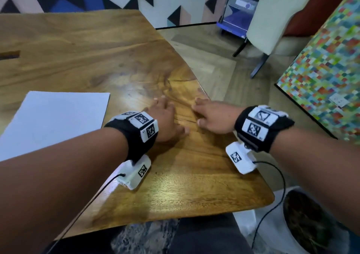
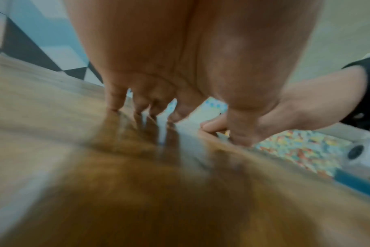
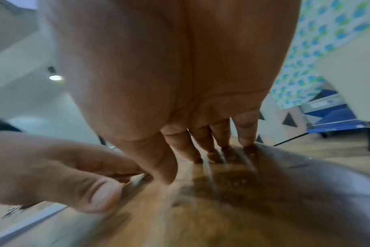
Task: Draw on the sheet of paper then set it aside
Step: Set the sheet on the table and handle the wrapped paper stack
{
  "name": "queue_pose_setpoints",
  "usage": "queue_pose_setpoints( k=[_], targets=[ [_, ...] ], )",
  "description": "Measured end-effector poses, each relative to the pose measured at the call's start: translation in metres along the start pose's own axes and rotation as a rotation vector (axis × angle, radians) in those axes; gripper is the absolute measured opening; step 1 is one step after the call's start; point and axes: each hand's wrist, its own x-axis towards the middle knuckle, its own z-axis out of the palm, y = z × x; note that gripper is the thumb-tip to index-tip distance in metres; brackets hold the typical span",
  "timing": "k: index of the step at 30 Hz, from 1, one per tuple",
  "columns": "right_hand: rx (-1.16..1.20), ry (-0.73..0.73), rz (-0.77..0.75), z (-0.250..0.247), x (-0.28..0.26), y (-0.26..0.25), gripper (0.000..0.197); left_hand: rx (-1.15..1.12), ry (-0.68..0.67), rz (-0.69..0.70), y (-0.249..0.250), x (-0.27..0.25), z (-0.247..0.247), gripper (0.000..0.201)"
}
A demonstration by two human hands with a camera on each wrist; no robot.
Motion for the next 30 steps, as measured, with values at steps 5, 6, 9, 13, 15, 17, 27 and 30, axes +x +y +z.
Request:
queue_pose_setpoints(
  k=[5, 6, 9, 13, 15, 17, 27, 30],
  targets=[
    [0.112, 0.029, -0.141, -0.013, -0.030, -0.001, 0.031, -0.121, -0.149, 0.375, -0.001, -0.023, 0.001, 0.065],
    [0.153, 0.094, -0.112, -0.018, -0.028, 0.004, 0.031, -0.177, -0.091, 0.415, -0.005, -0.023, 0.001, 0.059],
    [0.200, 0.256, 0.012, -0.021, -0.007, 0.018, 0.040, -0.202, 0.130, 0.279, -0.018, -0.003, -0.003, 0.052],
    [0.038, -0.073, 0.003, -0.007, -0.003, 0.004, 0.058, -0.070, 0.060, -0.030, -0.038, 0.026, -0.006, 0.087],
    [0.017, -0.154, -0.057, -0.006, -0.013, -0.002, 0.057, 0.041, -0.001, 0.015, -0.040, 0.023, -0.001, 0.097],
    [0.120, -0.068, -0.120, -0.014, -0.014, -0.001, 0.042, 0.115, -0.092, 0.108, -0.030, 0.009, 0.003, 0.105],
    [-0.033, -0.111, -0.126, 0.002, -0.008, -0.022, 0.062, -0.196, 0.186, 0.212, -0.017, -0.025, -0.022, 0.034],
    [-0.032, -0.168, -0.205, -0.001, -0.038, -0.025, 0.061, -0.099, 0.113, 0.039, -0.031, -0.014, -0.016, 0.064]
  ],
)
